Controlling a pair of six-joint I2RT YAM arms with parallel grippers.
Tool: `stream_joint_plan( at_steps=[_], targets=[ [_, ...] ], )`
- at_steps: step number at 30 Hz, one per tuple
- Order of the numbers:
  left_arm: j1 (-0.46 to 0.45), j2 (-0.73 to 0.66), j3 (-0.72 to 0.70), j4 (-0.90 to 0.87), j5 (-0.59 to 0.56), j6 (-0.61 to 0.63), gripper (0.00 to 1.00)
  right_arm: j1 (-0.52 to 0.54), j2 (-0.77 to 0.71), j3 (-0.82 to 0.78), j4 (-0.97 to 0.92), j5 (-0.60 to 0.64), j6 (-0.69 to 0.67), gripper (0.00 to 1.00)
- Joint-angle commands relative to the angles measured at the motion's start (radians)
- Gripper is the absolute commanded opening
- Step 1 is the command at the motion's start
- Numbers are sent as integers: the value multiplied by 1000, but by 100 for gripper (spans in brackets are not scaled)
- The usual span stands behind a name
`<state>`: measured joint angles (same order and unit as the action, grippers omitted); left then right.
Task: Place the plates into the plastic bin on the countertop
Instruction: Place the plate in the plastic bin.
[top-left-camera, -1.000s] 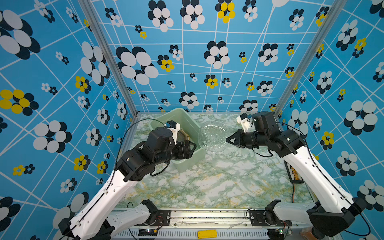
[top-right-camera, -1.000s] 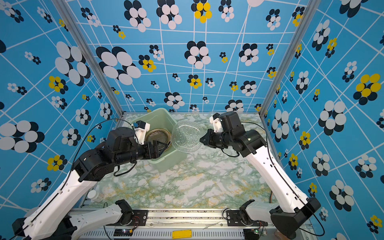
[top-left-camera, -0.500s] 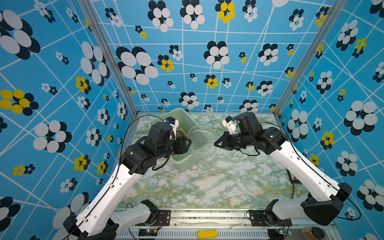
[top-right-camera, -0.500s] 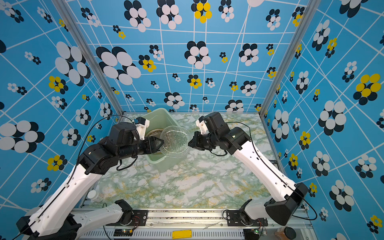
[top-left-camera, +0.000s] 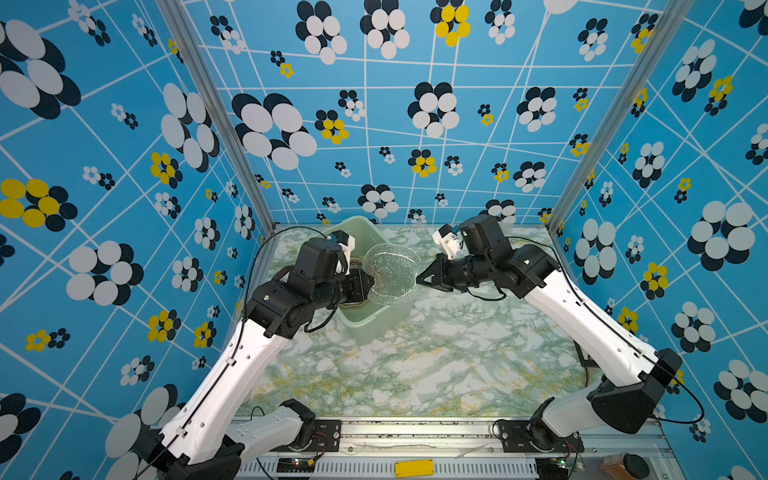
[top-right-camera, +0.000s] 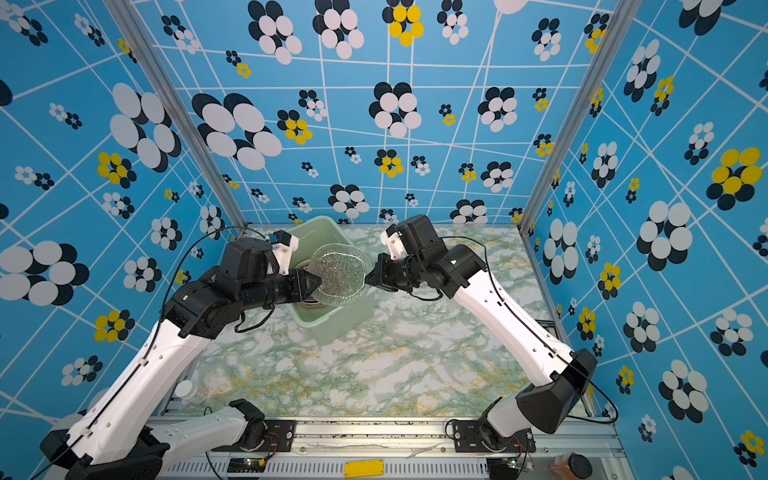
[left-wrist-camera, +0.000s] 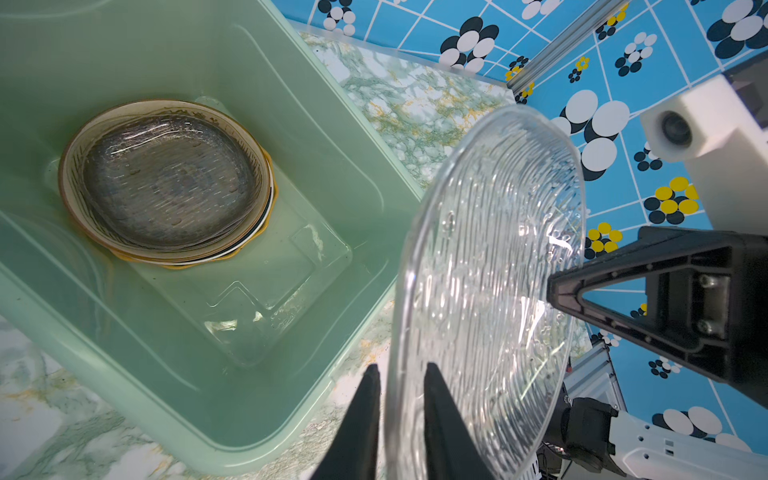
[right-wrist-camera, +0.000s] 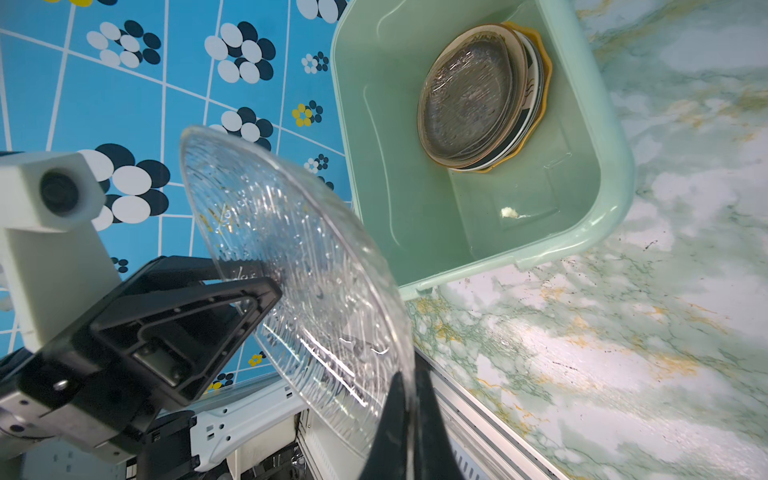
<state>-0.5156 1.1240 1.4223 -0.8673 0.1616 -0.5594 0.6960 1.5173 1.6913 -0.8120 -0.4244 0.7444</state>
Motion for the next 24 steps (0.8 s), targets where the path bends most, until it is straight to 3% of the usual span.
stream_joint_plan(
  at_steps=[1,14,16,21,24],
  targets=[
    [18,8,15,11,29,31,17,10,26,52,30,-41,-1,0],
    [61,-11,-1,5,-65,-11,0,11,89,97,35,-26,-2,0],
    [63,-22,-15,19,-89,-41,0,11,98,109,36,-19,2,9],
    [66,-41,-45,53,-142,-142,0,-4,103,159,5,43,1,45],
    [66,-35,-47,43,-190,-202,0,-35,74,151,-5,74,2,56]
  ],
)
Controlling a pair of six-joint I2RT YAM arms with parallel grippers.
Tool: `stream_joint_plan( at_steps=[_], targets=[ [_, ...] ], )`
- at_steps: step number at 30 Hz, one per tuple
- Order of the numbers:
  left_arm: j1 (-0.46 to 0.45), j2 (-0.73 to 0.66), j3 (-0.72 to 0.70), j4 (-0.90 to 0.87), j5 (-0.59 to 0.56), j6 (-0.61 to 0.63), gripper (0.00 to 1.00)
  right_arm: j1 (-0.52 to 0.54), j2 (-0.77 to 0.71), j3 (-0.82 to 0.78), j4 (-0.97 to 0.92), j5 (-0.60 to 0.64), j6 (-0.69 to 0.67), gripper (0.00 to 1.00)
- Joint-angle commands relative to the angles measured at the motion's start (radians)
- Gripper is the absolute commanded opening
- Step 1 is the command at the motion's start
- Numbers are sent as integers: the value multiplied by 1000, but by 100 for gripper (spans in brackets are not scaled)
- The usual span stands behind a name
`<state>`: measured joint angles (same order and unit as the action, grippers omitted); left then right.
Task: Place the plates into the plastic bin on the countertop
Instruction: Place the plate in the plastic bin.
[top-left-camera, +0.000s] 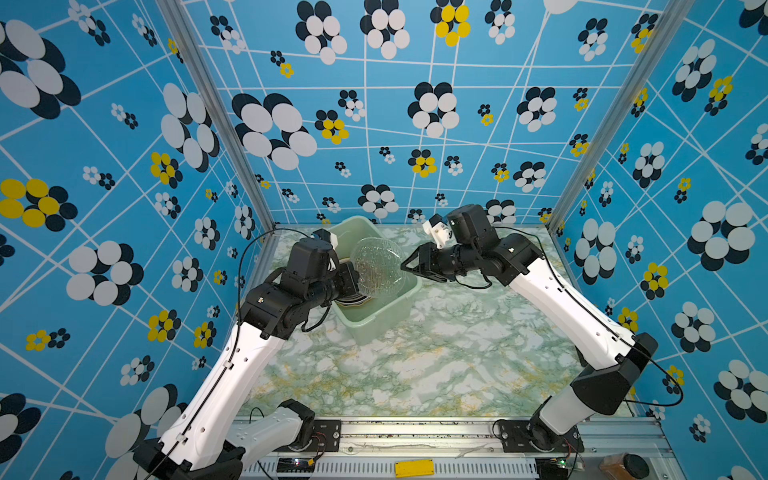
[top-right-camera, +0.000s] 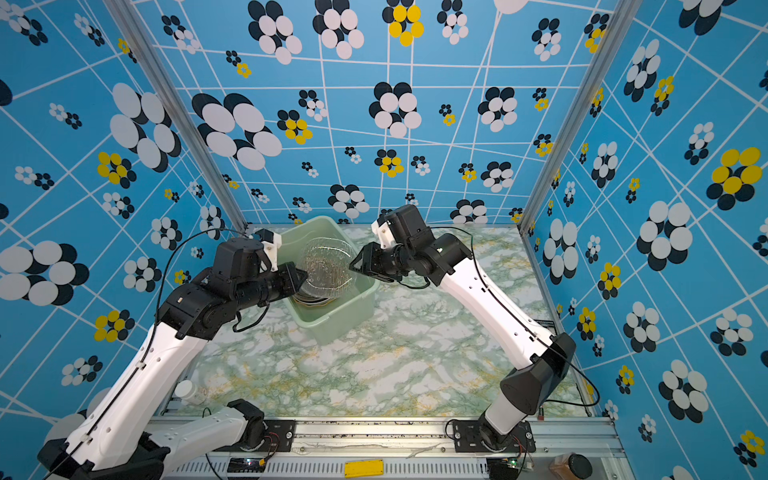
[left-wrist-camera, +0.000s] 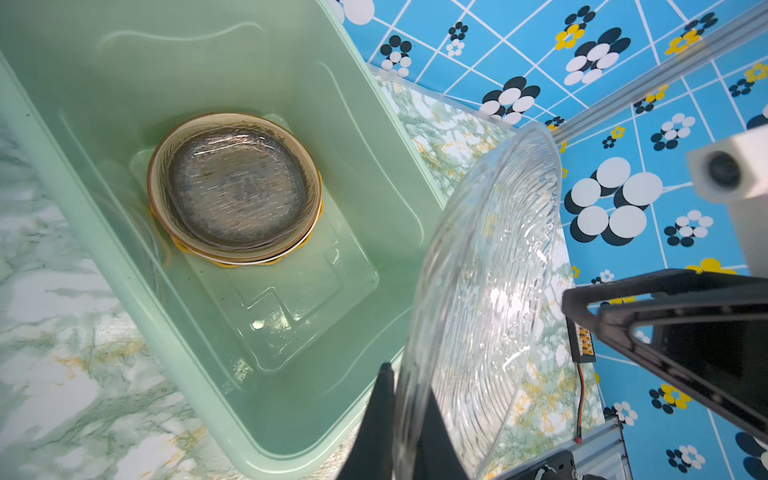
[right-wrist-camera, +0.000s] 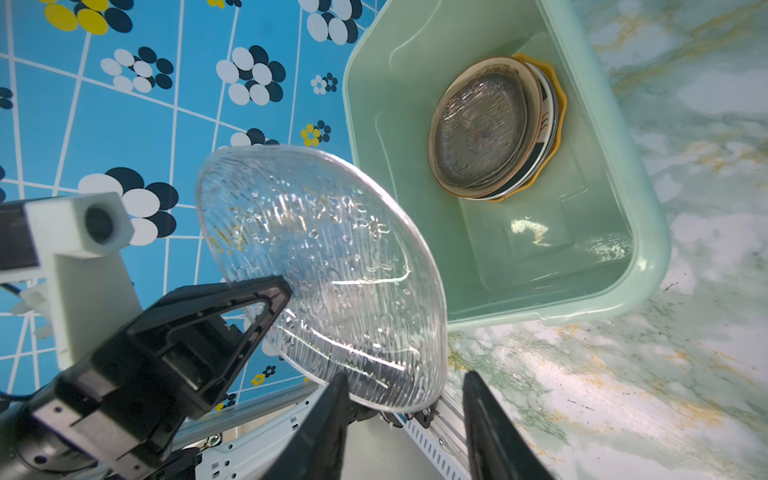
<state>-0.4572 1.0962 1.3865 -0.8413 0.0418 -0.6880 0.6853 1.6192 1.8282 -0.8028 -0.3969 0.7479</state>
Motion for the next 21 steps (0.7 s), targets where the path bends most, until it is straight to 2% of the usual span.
stream_joint_plan(
  at_steps=[1,6,11,12,16,21],
  targets=[
    [8,-2,-8,13,-86,-88,0,-38,-46,2,-14,50,2,57],
    [8,62,27,-30,-159,-156,0,-91,-139,-88,-19,98,-3,61],
    [13,167,107,-147,-278,-214,0,-106,-259,-218,-78,278,-16,61],
    [20,194,129,-177,-304,-232,0,-107,-288,-288,-77,299,-9,61],
    [45,275,184,-217,-341,-278,0,-113,-382,-442,-54,328,26,61],
    [68,377,230,-252,-399,-317,0,-123,-431,-506,-46,344,46,61]
  ],
)
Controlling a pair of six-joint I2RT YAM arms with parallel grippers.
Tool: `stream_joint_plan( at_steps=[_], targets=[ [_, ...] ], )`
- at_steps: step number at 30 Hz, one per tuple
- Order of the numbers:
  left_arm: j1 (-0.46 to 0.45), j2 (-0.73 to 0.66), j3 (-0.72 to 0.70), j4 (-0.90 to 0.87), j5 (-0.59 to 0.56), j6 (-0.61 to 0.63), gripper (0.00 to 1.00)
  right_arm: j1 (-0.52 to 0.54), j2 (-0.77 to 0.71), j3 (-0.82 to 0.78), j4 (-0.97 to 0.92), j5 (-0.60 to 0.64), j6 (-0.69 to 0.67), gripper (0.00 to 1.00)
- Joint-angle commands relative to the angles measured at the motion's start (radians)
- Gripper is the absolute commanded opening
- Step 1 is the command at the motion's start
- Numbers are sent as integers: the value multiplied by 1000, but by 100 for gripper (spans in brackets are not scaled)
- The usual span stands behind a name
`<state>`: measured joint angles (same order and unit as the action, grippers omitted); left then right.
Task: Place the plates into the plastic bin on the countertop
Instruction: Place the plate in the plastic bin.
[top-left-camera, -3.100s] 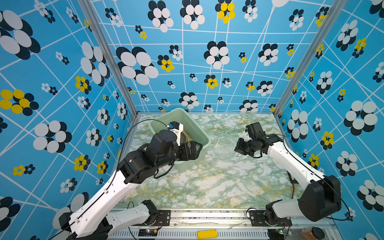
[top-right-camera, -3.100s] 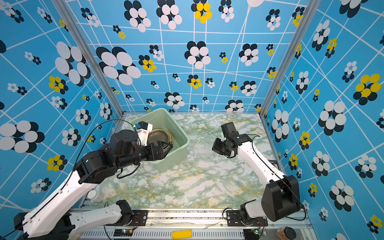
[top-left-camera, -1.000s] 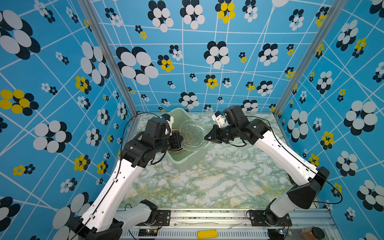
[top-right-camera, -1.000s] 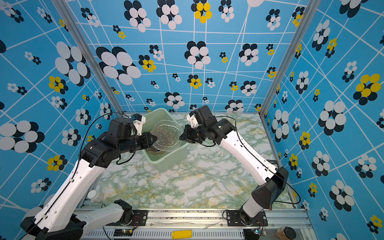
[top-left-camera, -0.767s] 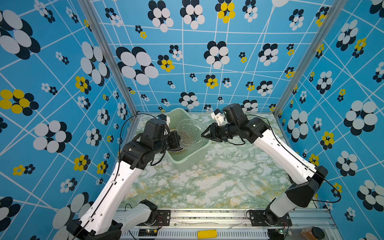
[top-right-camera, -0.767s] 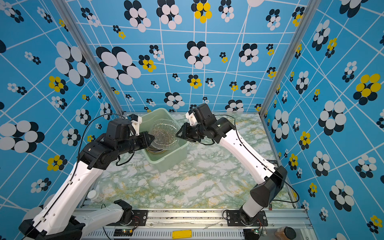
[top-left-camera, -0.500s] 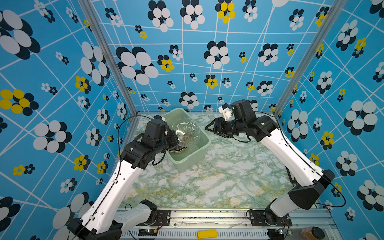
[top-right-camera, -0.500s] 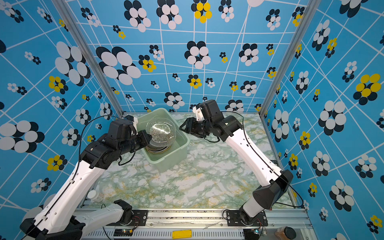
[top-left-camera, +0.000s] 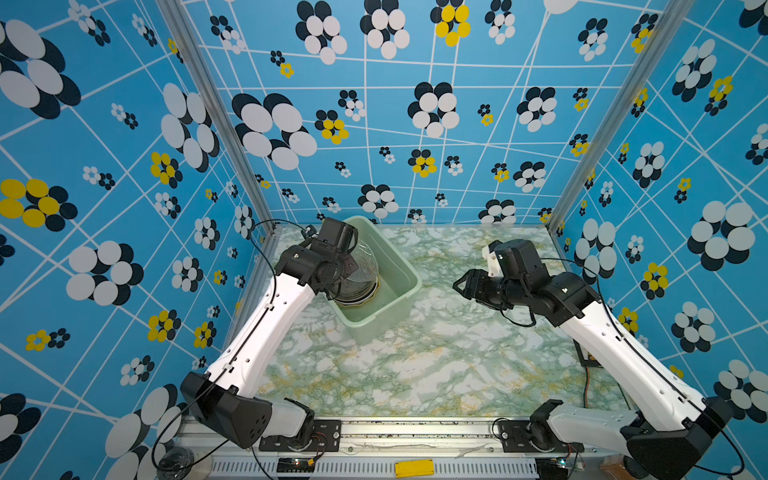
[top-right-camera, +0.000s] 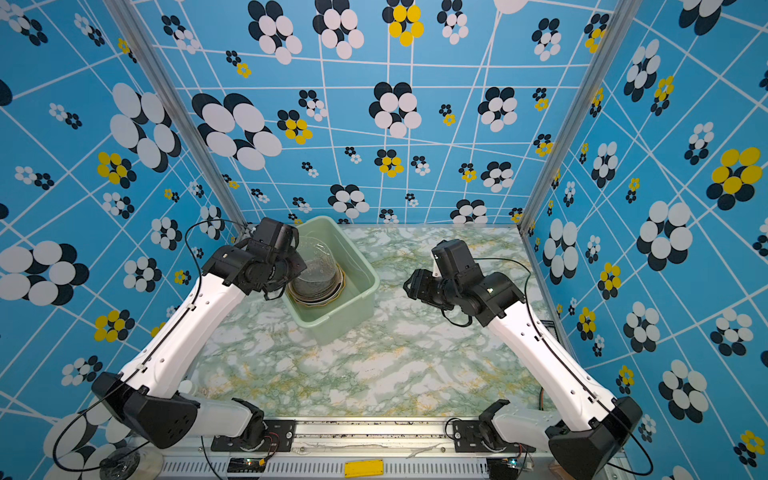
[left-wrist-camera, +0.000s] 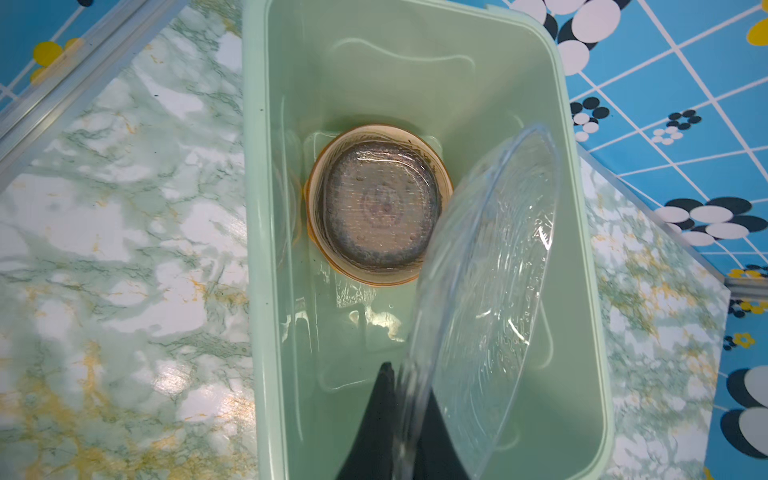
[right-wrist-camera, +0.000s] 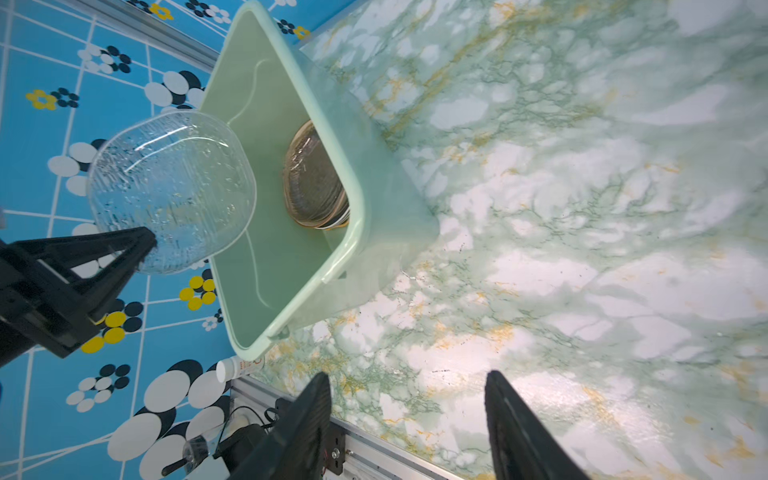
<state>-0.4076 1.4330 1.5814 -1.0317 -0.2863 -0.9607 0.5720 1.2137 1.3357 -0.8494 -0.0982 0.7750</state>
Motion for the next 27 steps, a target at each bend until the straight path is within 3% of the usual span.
stream_joint_plan(
  at_steps=[1,16,27],
  targets=[
    [29,61,41,-74,-71,-59,0,-11,-28,-17,0,50,18,61],
    [71,244,91,-98,-48,-82,0,-55,-63,-147,-20,63,20,62],
    [99,338,130,-102,-25,-89,0,-73,-55,-149,-19,60,7,62]
  ],
)
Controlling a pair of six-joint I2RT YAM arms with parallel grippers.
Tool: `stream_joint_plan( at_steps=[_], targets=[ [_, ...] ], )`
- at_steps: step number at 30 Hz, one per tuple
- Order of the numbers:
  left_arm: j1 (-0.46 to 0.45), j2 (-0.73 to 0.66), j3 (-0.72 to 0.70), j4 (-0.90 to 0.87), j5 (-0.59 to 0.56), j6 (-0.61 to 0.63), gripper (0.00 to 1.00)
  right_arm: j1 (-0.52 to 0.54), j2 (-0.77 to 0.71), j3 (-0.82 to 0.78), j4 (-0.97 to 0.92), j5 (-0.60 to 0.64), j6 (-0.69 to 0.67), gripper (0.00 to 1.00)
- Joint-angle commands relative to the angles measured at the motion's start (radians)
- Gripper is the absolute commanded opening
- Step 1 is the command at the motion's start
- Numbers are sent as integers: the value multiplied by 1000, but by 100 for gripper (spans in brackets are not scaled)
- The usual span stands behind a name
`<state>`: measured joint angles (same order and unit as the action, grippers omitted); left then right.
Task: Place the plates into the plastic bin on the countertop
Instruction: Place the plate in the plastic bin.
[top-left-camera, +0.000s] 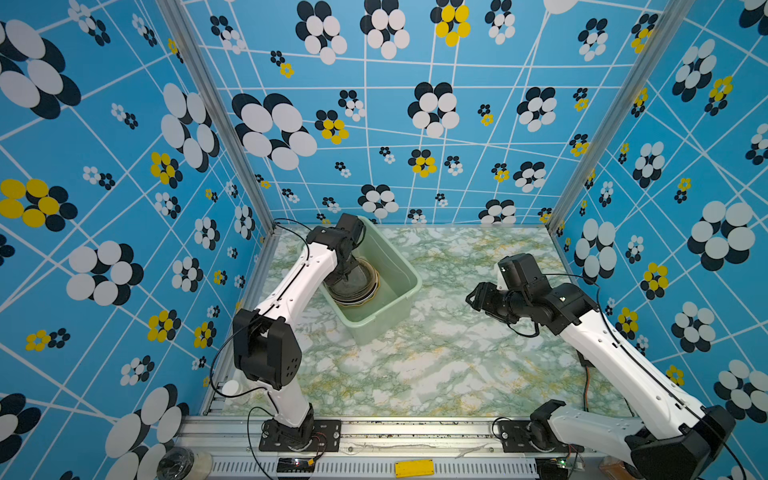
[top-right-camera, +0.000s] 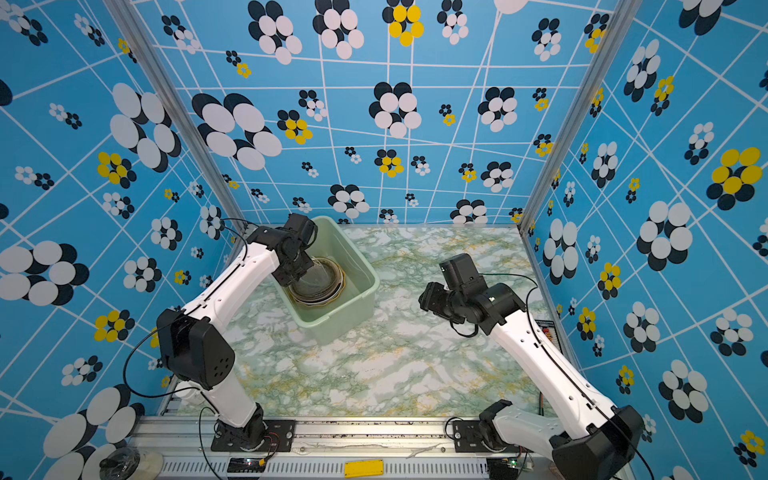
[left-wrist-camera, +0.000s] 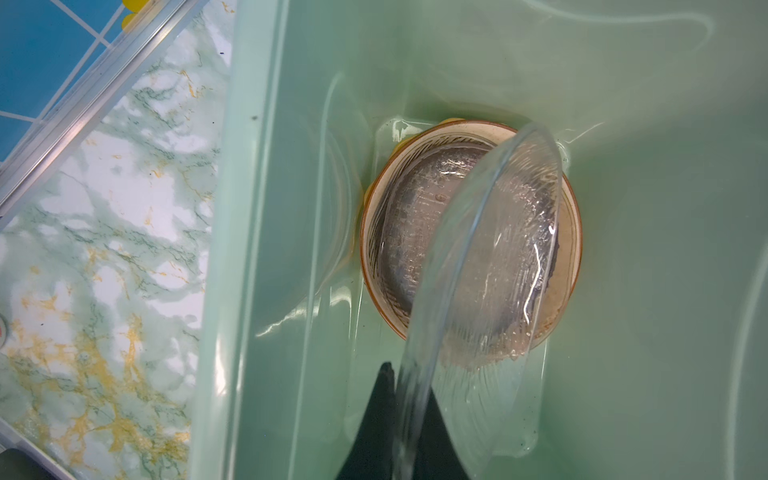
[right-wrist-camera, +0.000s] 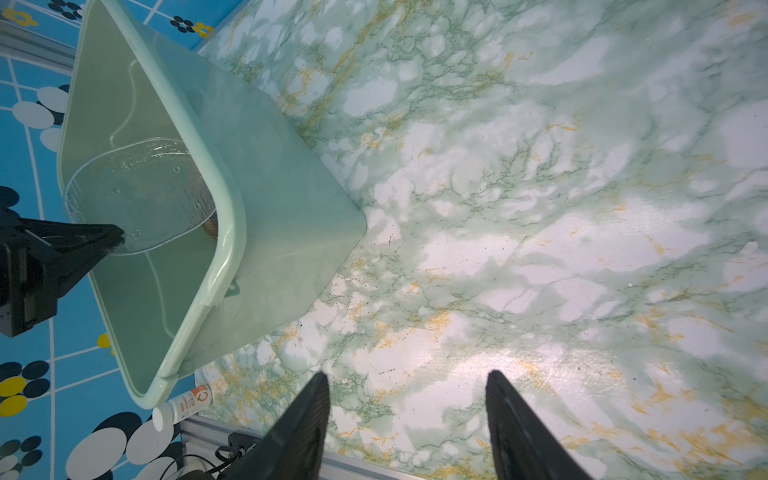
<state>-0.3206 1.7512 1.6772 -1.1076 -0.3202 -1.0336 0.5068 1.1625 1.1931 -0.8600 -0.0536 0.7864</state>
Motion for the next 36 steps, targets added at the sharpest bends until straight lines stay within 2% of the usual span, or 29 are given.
stream_joint_plan(
  at_steps=[1,17,30,36],
  targets=[
    [13,29,36,-26,12,-19,0,-9,-3,-5,-9,14,-4,62],
    [29,94,39,11,81,-41,1,-21,0,3,-13,12,-10,62],
    [36,89,21,8,82,-29,19,-25,-4,11,-16,15,-13,62],
    [43,76,9,5,72,-17,39,-27,-4,18,-18,14,-13,62]
  ],
)
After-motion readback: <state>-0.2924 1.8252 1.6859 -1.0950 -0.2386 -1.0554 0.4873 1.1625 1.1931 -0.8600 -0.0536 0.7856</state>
